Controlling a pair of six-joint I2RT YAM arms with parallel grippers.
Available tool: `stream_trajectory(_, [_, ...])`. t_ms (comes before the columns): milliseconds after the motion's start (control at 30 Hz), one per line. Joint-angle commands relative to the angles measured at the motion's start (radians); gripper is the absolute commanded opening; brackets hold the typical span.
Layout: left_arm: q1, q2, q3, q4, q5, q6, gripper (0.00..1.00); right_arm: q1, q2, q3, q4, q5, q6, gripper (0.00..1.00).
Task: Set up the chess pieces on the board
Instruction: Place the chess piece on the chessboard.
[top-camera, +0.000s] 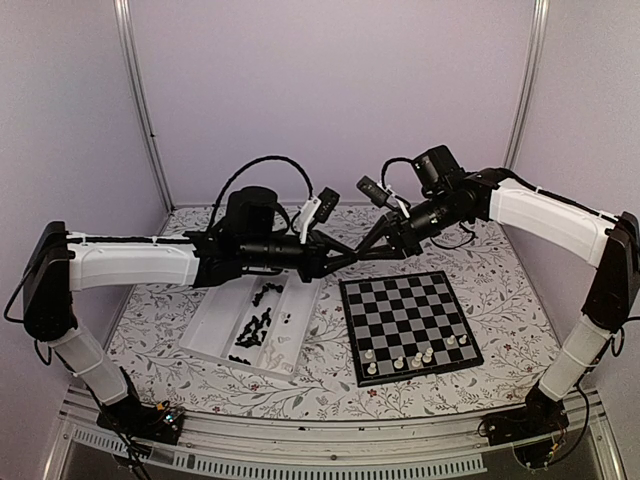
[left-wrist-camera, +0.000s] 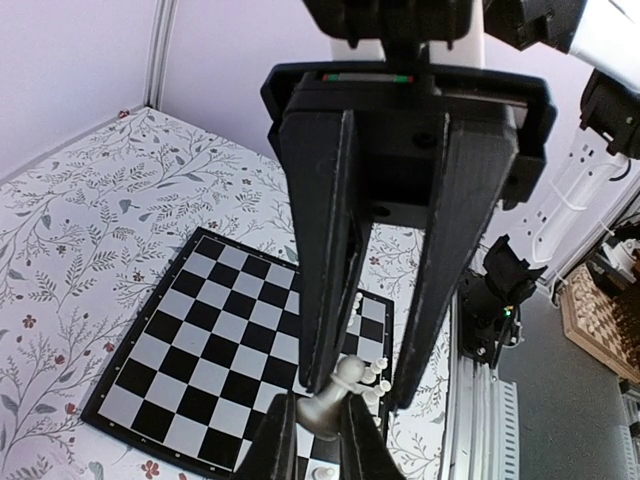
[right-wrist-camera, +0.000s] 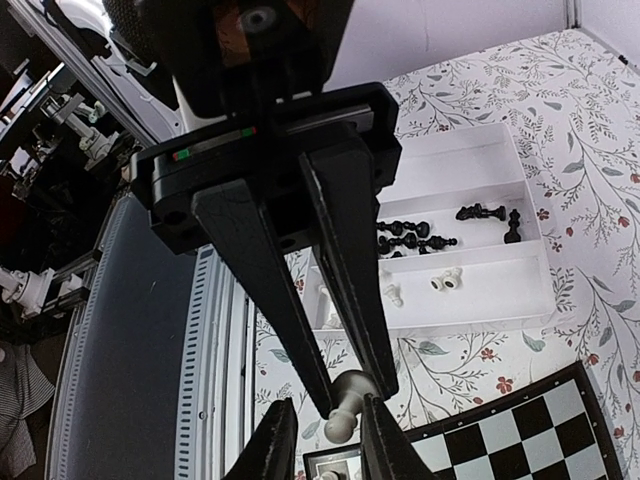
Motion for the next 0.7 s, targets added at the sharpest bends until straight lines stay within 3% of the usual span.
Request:
stream_trajectory(0, [-0.005, 0.01, 0.026, 0.014, -0.001, -0.001, 0.1, 0.007, -0.027, -0.009, -0.006, 0.01, -0.012, 0.22])
stream_trajectory(433, [-0.007, 0.049, 0.055, -0.046, 0.041, 0.042, 0.11, 0.007, -0.008, 0.028, -0.001, -0.01, 0.008, 0.05])
stream_trajectory(667, [-0.004, 0.038, 0.079, -0.117, 0.001, 0.083, 0.29, 0.004, -0.004, 0.031, -0.016, 0.083, -0.006, 0.0])
